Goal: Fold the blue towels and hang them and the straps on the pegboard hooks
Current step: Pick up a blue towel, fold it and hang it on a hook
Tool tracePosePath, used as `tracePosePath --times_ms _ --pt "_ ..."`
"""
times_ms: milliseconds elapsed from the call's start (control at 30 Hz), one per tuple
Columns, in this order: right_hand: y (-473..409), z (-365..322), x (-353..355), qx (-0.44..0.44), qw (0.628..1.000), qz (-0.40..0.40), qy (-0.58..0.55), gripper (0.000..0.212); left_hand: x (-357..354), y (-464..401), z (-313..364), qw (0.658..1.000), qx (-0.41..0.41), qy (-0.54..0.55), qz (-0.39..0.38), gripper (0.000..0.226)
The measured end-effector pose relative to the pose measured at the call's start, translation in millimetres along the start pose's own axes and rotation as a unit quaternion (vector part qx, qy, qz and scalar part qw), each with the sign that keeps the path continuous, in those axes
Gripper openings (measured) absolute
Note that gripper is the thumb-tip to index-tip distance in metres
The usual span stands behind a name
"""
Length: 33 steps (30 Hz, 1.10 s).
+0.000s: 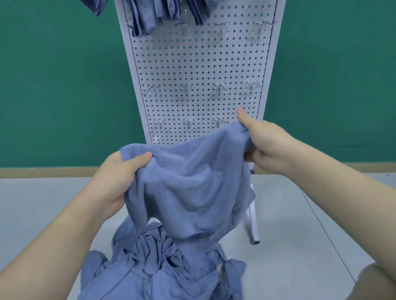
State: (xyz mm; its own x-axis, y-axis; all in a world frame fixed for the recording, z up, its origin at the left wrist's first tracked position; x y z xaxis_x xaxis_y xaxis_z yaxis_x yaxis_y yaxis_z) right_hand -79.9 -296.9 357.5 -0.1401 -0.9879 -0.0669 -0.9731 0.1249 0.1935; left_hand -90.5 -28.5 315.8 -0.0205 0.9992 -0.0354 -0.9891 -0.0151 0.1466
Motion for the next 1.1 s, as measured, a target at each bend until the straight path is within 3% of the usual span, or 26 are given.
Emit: tracePosePath --times_ms 133,300,467,800,967,1100 --pt "4 -6 0 0.003 0.996 0.000 -0.088 0.042 0 1 3 1.000 0.002 0.000 0.008 0.019" --pt "10 -14 1 0.021 0.994 -0.035 -0.099 0.036 -1 4 9 0.998 0.008 0.057 0.031 0.024" --pt "11 -17 5 0.007 0.994 -0.012 -0.104 0.015 4 3 11 0.994 0.007 0.083 0.070 0.036" --pt "-2 -15 18 0.091 0.994 -0.043 -0.044 0.019 7 6 16 0.989 -0.060 0.091 0.102 0.022" --pt "-5 -12 19 0.068 0.997 -0.026 -0.026 0.020 4 8 16 0.990 -0.050 0.123 0.038 0.035" --pt "-4 -11 18 0.026 0.998 -0.040 -0.040 0.033 0 7 13 0.991 -0.008 0.122 0.053 0.028"
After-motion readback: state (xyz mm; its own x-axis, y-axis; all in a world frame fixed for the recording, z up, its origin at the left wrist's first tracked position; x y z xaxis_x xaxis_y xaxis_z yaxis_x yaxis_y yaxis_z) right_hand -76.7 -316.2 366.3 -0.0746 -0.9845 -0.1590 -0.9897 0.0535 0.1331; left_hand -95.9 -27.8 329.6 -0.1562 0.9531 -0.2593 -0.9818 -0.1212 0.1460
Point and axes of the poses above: each hand's wrist, its own y-axis away from the middle knuckle, its own x-axis out of the back of the hand, z = x × y, the point moved 1 cm from there along -y, towards the middle knuckle, and after that the axes turned 2 degrees about x, right-handed, at the moved point
